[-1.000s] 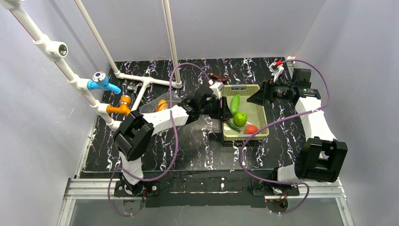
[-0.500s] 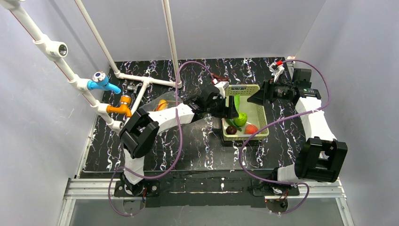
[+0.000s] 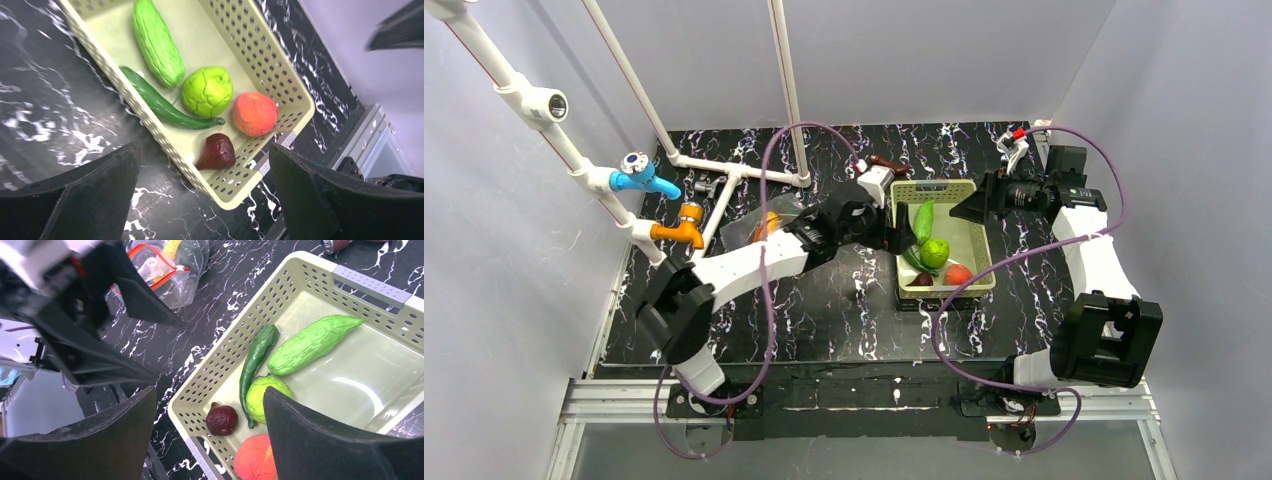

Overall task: Open the zip-top bag and remove the fake food
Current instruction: Place the fake fruit in the bin.

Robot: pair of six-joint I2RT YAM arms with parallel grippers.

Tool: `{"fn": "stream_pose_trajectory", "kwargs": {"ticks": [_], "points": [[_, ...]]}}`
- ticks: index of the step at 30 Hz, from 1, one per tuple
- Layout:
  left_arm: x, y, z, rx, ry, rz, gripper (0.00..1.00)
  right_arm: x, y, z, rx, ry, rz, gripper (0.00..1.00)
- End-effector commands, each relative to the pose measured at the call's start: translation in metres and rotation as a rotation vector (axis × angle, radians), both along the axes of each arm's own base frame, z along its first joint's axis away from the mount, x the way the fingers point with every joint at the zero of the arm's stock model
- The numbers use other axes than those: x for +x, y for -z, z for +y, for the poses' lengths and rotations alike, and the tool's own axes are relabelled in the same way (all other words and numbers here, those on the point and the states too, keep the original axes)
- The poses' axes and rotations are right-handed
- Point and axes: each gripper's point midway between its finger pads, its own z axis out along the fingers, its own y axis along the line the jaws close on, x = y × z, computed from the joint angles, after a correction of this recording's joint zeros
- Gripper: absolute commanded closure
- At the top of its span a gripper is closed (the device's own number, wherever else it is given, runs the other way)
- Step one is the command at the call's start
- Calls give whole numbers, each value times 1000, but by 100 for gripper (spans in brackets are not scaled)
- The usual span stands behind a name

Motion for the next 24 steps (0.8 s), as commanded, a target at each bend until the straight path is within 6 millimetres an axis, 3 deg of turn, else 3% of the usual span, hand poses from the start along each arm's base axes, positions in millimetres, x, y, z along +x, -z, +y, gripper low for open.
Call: {"fn": "stream_pose_trajectory", "kwargs": {"ticks": [1, 5, 10, 14, 15, 19, 24], "points": [[4, -58, 44, 26, -94, -235, 2, -6, -27, 6, 60, -11, -13, 16], [-2, -73, 85, 58, -190, -323, 2, -5, -26, 5, 27, -53, -100, 16], [-10, -69, 134, 86, -320, -357, 2, -7, -26, 6, 32, -60, -105, 16], [-17, -59, 162, 133, -330, -313, 2, -7, -25, 6, 34, -62, -104, 16], [-21, -48, 173, 189, -338, -279, 2, -7, -24, 6, 34, -62, -104, 16], [-21, -34, 206, 325, -396, -256, 2, -6, -23, 6, 35, -62, -101, 16], [-14, -27, 230, 444, -436, -229, 2, -5, -21, 6, 35, -63, -101, 16]]}}
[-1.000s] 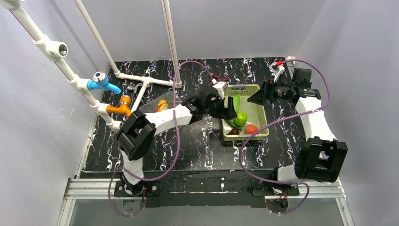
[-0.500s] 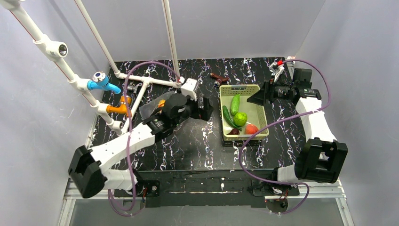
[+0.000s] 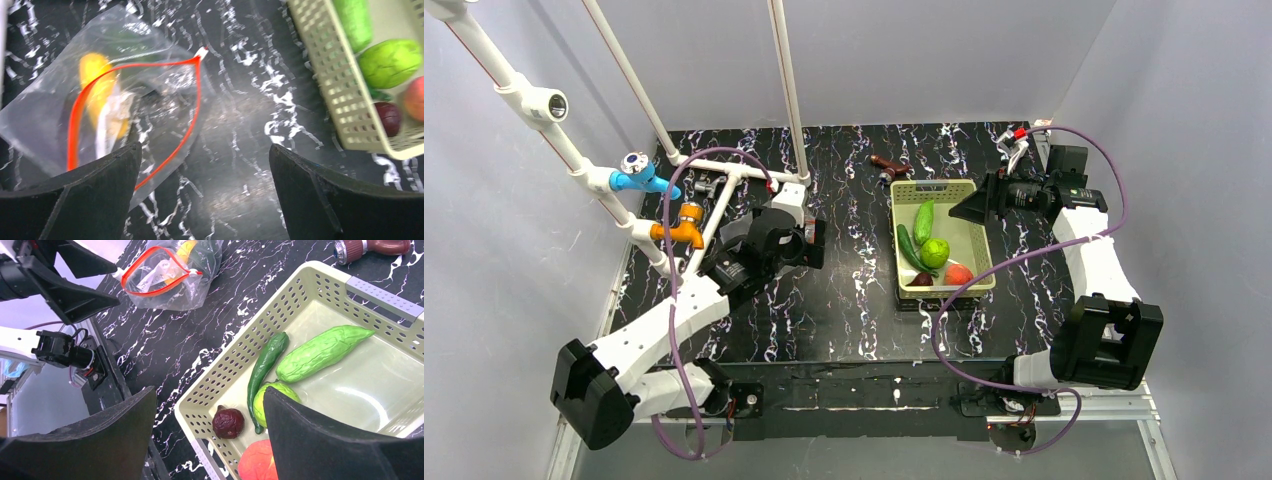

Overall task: Open the zip-top bag and remove the fake food
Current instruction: Place the fake fruit in the bin, then pick up the fake vegetable from the zipper food storage bag.

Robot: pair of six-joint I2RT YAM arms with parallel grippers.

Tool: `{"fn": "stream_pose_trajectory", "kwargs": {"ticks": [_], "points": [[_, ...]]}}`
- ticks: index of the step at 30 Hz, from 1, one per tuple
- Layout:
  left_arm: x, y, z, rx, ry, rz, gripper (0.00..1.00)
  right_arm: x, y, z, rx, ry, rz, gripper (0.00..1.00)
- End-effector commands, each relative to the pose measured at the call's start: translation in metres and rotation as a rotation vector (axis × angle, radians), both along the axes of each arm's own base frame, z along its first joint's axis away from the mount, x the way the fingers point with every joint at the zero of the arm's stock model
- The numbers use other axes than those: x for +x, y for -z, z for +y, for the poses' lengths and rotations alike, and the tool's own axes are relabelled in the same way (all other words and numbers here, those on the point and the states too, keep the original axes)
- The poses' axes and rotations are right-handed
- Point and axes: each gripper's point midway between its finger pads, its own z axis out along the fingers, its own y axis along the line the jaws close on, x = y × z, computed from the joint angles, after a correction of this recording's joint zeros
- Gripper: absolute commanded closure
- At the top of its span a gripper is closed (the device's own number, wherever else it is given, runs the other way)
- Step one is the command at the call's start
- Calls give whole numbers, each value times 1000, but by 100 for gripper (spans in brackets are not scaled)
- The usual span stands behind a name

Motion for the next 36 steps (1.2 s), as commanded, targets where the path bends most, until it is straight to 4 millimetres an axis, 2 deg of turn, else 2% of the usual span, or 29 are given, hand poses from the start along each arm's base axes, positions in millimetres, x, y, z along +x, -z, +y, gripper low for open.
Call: {"fn": "stream_pose_trajectory", "kwargs": {"ticks": [1, 7, 13, 15, 21, 22, 23, 26, 30, 36], "points": [[5, 1, 32, 132, -77, 29, 2, 0, -11, 1, 4, -22, -74, 16], [18, 15, 48, 145, -163, 80, 5, 1, -9, 1, 4, -22, -72, 16], [33, 30, 56, 141, -218, 144, 20, 1, -8, 3, 5, -28, -70, 16], [37, 35, 56, 143, -229, 161, 26, 1, -7, 3, 5, -29, -70, 16], [51, 52, 53, 159, -259, 208, 65, 1, -7, 6, 6, -36, -66, 16], [53, 56, 51, 166, -258, 221, 68, 16, 8, -8, -89, 66, -55, 16], [53, 61, 50, 172, -257, 240, 69, 1, -6, 5, 15, -6, -17, 16], [50, 84, 45, 180, -251, 306, 78, 0, -7, 6, 9, -26, -50, 16], [38, 118, 46, 182, -264, 383, 82, 1, -7, 5, 9, -26, -50, 16], [27, 152, 74, 270, -368, 386, 79, 1, -7, 5, 9, -26, -50, 16]]}}
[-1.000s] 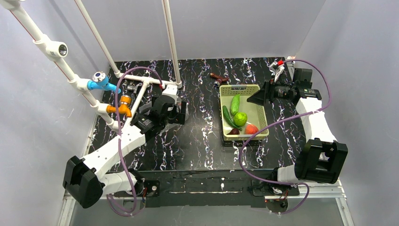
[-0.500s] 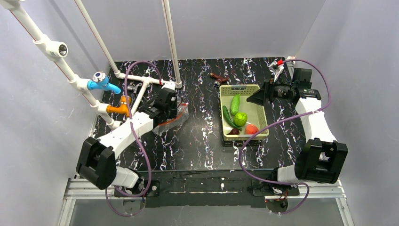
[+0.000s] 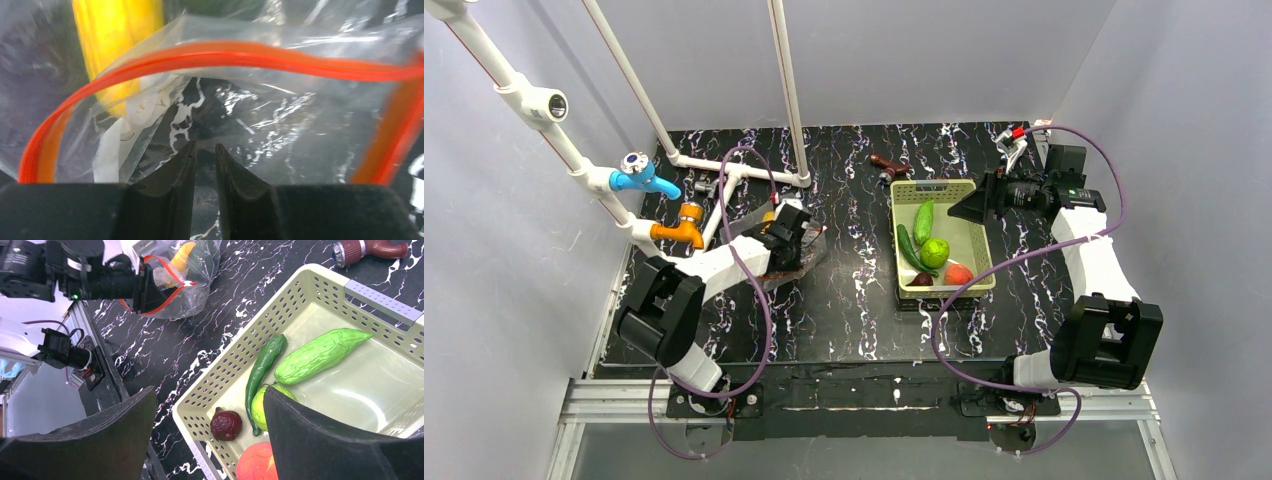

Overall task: Open the zip-top bag and remove the fake food
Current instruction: Pick up the fake vegetable from the zipper food storage bag.

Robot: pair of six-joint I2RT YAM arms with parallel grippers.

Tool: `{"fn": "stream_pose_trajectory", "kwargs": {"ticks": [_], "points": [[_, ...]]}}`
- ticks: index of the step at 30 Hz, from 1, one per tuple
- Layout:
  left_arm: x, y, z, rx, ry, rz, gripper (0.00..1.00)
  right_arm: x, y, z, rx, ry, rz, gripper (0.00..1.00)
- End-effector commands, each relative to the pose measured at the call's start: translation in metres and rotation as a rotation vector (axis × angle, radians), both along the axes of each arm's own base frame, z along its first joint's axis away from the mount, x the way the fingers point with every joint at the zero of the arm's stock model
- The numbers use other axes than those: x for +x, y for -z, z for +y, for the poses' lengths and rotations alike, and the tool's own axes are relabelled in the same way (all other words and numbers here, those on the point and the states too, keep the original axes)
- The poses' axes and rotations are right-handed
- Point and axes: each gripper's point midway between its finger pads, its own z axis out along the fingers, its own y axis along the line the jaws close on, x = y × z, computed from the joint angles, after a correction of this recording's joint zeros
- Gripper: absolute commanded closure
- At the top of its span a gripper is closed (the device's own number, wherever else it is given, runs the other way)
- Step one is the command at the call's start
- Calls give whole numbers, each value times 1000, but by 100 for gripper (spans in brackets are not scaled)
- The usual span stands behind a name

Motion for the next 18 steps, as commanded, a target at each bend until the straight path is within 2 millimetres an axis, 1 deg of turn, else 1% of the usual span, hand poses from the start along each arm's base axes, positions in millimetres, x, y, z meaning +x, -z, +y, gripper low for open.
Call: {"fn": "stream_pose_trajectory", "kwargs": {"ticks": [1, 5, 7, 9, 15, 18], "points": [[-4, 14, 24, 75, -87, -26, 77, -2, -7, 4, 13, -26, -40, 16], [4, 9, 43, 162, -139, -98, 67, -2, -7, 3, 13, -25, -41, 16], [9, 2, 52, 208, -164, -138, 62, -2, -7, 3, 12, -25, -42, 16], [12, -6, 59, 238, -189, -176, 54, -2, -8, 4, 12, -25, -44, 16], [27, -27, 64, 270, -214, -252, 37, -2, -8, 3, 12, -25, -42, 16], [36, -41, 65, 279, -218, -297, 33, -2, -8, 4, 12, -26, -42, 16]]}}
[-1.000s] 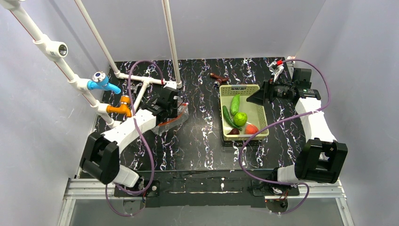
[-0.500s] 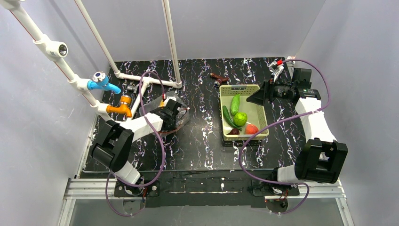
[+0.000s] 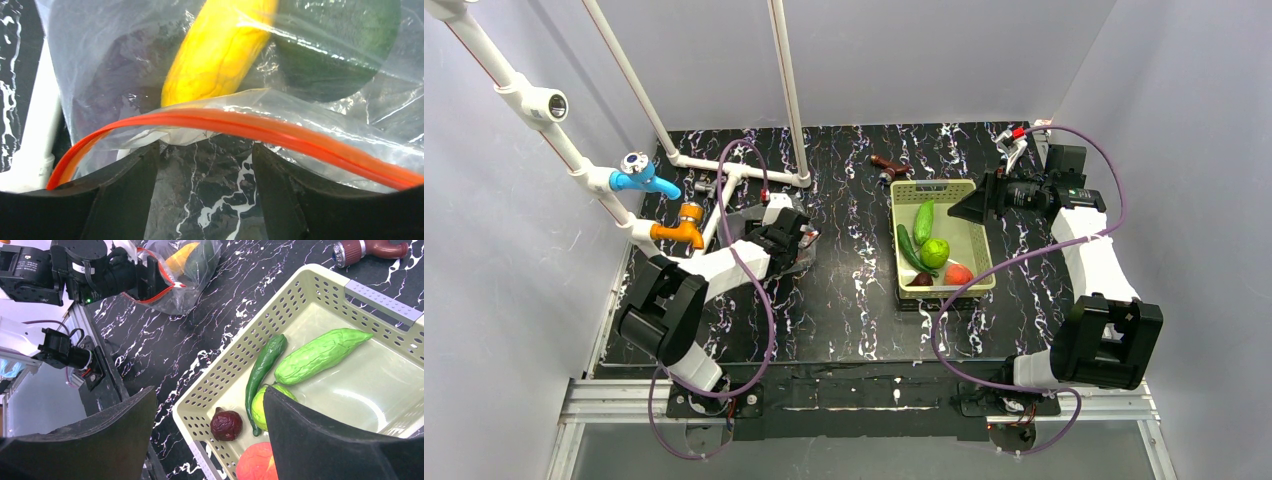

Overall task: Open the zip-top bag and remove the fake food
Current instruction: Pick up the fake vegetable from the zipper food storage bag.

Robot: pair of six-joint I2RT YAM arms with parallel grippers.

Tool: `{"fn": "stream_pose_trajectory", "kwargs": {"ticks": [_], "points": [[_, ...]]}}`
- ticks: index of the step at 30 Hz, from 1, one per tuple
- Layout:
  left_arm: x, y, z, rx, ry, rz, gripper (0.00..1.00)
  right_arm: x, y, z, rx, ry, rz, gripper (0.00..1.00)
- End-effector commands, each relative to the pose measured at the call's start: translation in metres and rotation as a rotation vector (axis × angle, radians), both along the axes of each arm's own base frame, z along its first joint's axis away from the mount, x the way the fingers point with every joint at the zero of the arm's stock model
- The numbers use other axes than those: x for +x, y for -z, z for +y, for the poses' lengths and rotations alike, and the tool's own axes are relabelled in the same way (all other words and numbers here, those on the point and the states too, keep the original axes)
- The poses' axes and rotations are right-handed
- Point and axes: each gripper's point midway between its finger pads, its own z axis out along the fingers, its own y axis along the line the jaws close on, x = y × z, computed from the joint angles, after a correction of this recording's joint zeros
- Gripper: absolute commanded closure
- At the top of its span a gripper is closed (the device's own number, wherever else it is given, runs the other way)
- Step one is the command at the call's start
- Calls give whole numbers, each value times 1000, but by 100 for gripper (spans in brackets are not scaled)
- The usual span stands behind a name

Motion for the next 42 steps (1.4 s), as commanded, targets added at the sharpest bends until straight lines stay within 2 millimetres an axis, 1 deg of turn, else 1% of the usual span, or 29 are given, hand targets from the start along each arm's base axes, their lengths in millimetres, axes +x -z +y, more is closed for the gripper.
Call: {"fn": "stream_pose_trajectory", "kwargs": {"ticks": [1, 2, 3, 4, 5, 7, 9, 11, 13, 16, 19, 20, 22, 24, 27, 28, 31, 34, 39, 40, 41, 42], "points": [[23, -44, 10, 41, -44, -155, 32, -2, -8, 3, 11, -24, -43, 16], [26, -49, 10, 40, -39, -178, 31, -2, -8, 3, 11, -24, -42, 16], [28, -54, 10, 41, -35, -201, 30, 44, 38, -65, -353, 378, -1, 16], [34, -61, 8, 34, -26, -236, 30, 5, -2, -2, -30, 21, -38, 16], [36, -67, 8, 32, -19, -258, 30, -2, -8, 3, 11, -24, -42, 16], [40, -74, 6, 31, 12, -274, 32, -3, -9, 4, 17, -30, -42, 16], [41, -80, -2, 19, 79, -271, 37, -3, -10, 4, 17, -30, -42, 16], [38, -83, -16, -18, 195, -248, 40, -3, -10, 4, 18, -31, -41, 16], [30, -83, -35, -70, 337, -211, 42, -4, -10, 4, 24, -26, -26, 16], [15, -85, -47, -101, 463, -177, 42, -3, -10, 4, 24, -26, -27, 16], [-2, -87, -57, -134, 581, -125, 37, -4, -10, 4, 25, -26, -19, 16], [-7, -89, -61, -146, 623, -112, 36, -4, -9, 5, 26, -26, -15, 16], [-13, -97, -63, -152, 670, -103, 35, -4, -9, 5, 27, -27, -3, 16], [-13, -105, -58, -112, 680, -109, 36, -4, -10, 5, 29, -29, 11, 16], [-8, -113, -40, 4, 678, -115, 36, -6, -10, 6, 30, -30, 20, 16], [-5, -113, -33, 44, 681, -103, 35, -5, -10, 6, 30, -30, 19, 16], [0, -105, -14, 137, 673, -20, 32, -6, -10, 6, 30, -32, 20, 16], [8, -102, -4, 149, 651, 24, 32, -8, -9, 7, 30, -33, 20, 16], [22, -95, 2, 84, 615, 50, 32, -12, -8, 10, 24, -41, -30, 16], [24, -92, 3, 65, 606, 65, 34, 39, 39, -58, -339, 371, -13, 16], [25, -88, 4, 47, 596, 83, 38, -12, -8, 11, 34, -54, -58, 16], [26, -84, 5, 34, 590, 100, 43, -24, -18, 19, 98, -130, -65, 16]]}}
